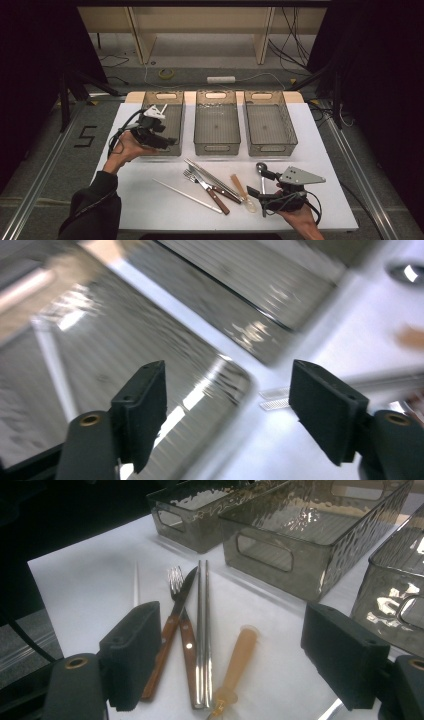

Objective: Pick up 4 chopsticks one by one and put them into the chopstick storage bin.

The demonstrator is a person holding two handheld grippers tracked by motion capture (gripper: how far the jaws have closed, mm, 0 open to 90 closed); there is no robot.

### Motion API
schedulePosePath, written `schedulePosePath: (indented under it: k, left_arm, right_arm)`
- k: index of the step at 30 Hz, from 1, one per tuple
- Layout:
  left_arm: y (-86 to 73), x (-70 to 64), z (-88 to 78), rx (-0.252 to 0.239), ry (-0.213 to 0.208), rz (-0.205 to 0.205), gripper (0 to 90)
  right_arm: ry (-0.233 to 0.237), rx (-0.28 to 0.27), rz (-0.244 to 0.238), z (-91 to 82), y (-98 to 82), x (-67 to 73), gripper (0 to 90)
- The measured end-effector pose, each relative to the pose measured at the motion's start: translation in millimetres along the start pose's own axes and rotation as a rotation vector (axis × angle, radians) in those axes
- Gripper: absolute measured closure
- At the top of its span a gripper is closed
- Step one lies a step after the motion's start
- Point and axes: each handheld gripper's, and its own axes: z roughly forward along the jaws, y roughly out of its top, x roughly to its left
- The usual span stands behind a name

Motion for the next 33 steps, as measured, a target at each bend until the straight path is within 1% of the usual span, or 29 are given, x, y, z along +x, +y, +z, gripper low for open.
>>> schedulePosePath:
  k: [2, 3, 4, 5, 7, 9, 10, 12, 15, 18, 20, 22, 25, 26, 28, 30, 31, 33]
  left_arm:
    - [-0.6, -10.5, -1.8, 0.001, -0.04, 0.018, 27.8]
    - [-0.8, -15.1, -2.4, 0.018, -0.047, 0.044, 27.3]
    - [-0.9, -19.3, -3.1, 0.039, -0.044, 0.068, 26.5]
    - [-1.3, -23.2, -3.8, 0.05, -0.048, 0.085, 25.3]
    - [-2.5, -29.4, -4.8, 0.049, -0.063, 0.101, 24.2]
    - [-4.0, -34.7, -4.7, 0.05, -0.069, 0.111, 23.3]
    - [-4.7, -36.3, -4.3, 0.056, -0.074, 0.113, 22.4]
    - [-6.2, -39.8, -3.0, 0.069, -0.082, 0.13, 21.1]
    - [-8.0, -45.3, -1.5, 0.086, -0.092, 0.144, 19.2]
    - [-9.5, -50.9, -0.9, 0.103, -0.095, 0.158, 18.9]
    - [-10.6, -55.2, -0.6, 0.126, -0.103, 0.175, 18.9]
    - [-11.6, -60.0, 0.4, 0.142, -0.1, 0.193, 18.9]
    - [-12.5, -65.9, 0.5, 0.18, -0.1, 0.237, 19.3]
    - [-13.3, -68.4, 1.2, 0.185, -0.1, 0.244, 19.5]
    - [-15.3, -74.1, 4.3, 0.2, -0.117, 0.262, 20.1]
    - [-18.6, -80.9, 9.6, 0.229, -0.13, 0.282, 20.6]
    - [-19.9, -83.4, 11.7, 0.247, -0.136, 0.302, 20.6]
    - [-22.8, -87.5, 15.4, 0.258, -0.148, 0.318, 21.2]
  right_arm:
    - [-0.002, 0.001, -0.008, -0.5, 0.4, 0.9, 25.3]
    - [0.0, -0.002, -0.007, -0.9, 0.7, 1.4, 25.3]
    - [0.001, -0.003, -0.008, -1.1, 1.0, 1.7, 25.3]
    - [0.001, -0.002, -0.01, -1.1, 1.1, 2.0, 25.3]
    - [0.001, 0.0, -0.008, -0.8, 1.0, 2.0, 25.3]
    - [0.001, -0.001, -0.007, -0.7, 1.1, 2.0, 25.2]
    - [0.001, -0.001, -0.009, -0.8, 1.1, 2.3, 25.2]
    - [0.001, -0.004, -0.011, -1.4, 1.2, 2.7, 25.2]
    - [0.002, -0.008, -0.01, -1.8, 1.2, 2.5, 25.2]
    - [0.003, -0.009, -0.011, -1.7, 1.3, 2.6, 25.2]
    - [0.003, -0.008, -0.009, -1.5, 1.4, 2.7, 25.2]
    - [0.002, -0.002, -0.012, -1.3, 1.2, 2.9, 25.2]
    - [0.003, -0.005, -0.013, -1.5, 1.4, 3.2, 25.2]
    - [0.003, -0.002, -0.016, -1.5, 1.3, 3.3, 25.2]
    - [0.003, 0.0, -0.016, -1.6, 1.2, 3.4, 25.2]
    - [0.003, -0.001, -0.015, -1.3, 1.6, 3.4, 25.2]
    - [0.003, 0.0, -0.017, -0.9, 1.5, 3.5, 25.2]
    - [0.004, 0.003, -0.019, -0.6, 1.3, 3.7, 25.2]
